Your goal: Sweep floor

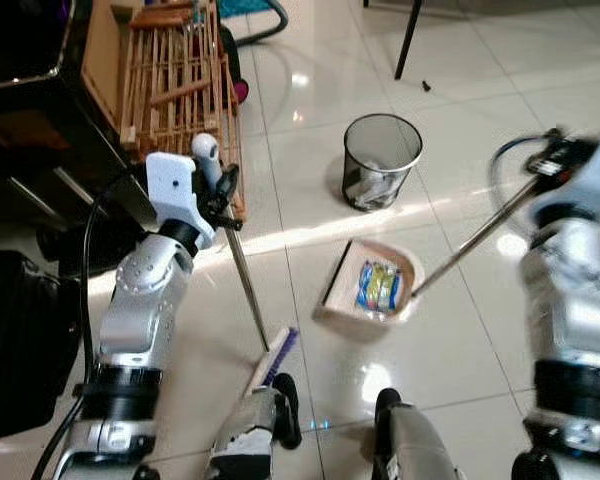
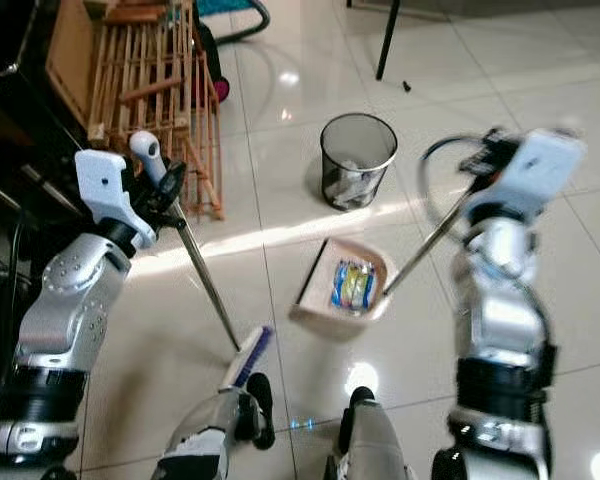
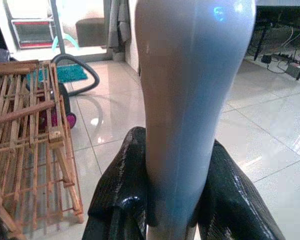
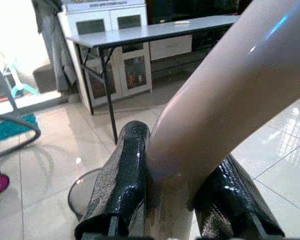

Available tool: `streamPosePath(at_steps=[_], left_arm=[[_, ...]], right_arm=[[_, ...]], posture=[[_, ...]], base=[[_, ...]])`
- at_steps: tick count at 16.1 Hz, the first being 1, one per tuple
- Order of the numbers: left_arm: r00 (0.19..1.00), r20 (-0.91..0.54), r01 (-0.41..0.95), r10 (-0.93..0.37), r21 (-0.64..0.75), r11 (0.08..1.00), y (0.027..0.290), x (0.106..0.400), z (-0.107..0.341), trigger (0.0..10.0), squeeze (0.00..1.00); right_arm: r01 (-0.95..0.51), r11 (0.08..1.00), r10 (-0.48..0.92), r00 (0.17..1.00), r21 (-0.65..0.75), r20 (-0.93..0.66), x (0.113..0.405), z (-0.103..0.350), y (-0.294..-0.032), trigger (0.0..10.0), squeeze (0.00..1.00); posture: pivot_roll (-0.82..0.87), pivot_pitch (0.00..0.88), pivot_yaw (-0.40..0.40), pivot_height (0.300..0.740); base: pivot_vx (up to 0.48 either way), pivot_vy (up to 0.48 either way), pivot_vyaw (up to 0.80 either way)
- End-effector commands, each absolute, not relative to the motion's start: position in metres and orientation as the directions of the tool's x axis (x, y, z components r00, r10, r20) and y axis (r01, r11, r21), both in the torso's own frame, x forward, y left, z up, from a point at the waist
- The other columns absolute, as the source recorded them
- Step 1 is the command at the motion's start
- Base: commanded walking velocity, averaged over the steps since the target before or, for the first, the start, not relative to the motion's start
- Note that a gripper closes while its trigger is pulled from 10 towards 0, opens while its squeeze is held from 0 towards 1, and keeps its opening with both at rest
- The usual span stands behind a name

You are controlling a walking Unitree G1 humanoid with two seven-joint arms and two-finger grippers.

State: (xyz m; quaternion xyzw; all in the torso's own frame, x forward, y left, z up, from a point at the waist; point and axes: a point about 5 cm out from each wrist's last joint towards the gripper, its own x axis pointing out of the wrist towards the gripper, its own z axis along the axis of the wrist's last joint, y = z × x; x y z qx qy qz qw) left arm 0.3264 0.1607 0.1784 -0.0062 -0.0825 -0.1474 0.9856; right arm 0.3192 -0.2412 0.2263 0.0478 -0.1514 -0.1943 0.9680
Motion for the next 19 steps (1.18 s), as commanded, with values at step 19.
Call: streamPosePath(at_steps=[19], left_arm=[[0.956, 0.168, 0.216, -0.24, 0.152, 0.965, 0.168, 0.307, 0.171, 10.0, 0.0]], right_arm=[[0.214, 0.951, -0.295, 0.843, 0.222, 0.451, 0.307, 0.337, -0.25, 10.0, 0.0]], posture=[[-0.02, 0.118, 0.076, 0.74]], base=[[0.101, 0.0, 0.0]])
